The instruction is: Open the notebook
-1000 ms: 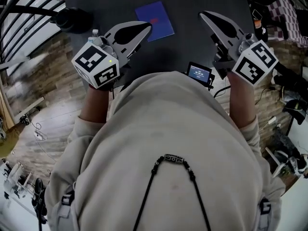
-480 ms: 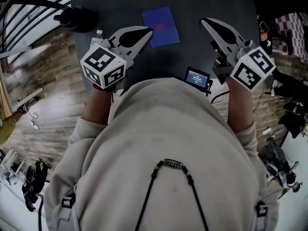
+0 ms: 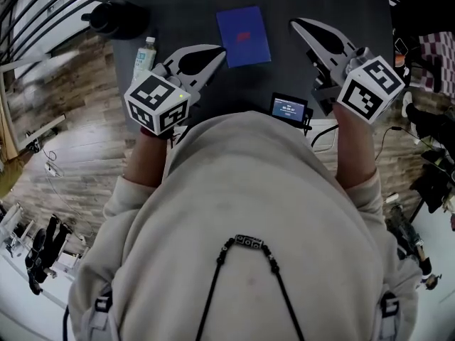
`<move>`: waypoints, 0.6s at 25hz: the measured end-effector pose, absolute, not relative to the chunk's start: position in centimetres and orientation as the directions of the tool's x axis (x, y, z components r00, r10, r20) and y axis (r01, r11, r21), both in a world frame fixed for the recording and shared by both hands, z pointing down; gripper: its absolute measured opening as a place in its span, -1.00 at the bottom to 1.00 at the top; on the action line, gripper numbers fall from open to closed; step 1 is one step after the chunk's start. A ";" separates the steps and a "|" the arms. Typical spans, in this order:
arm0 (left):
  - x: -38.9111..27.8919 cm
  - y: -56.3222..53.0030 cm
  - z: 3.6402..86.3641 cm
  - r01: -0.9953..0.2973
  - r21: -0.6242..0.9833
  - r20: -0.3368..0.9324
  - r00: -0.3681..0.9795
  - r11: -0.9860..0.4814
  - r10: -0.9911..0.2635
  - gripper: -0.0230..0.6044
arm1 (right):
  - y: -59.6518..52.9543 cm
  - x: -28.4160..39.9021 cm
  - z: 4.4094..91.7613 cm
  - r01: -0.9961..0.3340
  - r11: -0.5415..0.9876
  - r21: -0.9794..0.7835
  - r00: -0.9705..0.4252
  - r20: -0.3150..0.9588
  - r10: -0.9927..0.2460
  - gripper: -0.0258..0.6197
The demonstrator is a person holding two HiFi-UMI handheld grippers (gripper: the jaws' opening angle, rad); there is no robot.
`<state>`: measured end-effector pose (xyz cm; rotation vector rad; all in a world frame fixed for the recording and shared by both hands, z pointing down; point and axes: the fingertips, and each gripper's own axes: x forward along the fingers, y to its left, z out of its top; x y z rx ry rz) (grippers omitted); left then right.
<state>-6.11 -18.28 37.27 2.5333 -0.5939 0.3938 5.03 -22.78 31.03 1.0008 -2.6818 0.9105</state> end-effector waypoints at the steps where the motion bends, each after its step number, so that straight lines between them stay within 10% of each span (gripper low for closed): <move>1: -6.1 -18.1 37.4 -0.482 0.406 0.384 0.861 -0.776 -0.334 -0.92 | -22.8 5.1 31.2 -0.632 0.594 -0.497 -0.770 0.325 -0.549 -0.87; 15: -4.7 -18.7 41.3 -0.473 0.363 0.487 0.831 -0.803 -0.269 -0.92 | -23.3 5.8 33.7 -0.640 0.566 -0.520 -0.765 0.360 -0.534 -0.87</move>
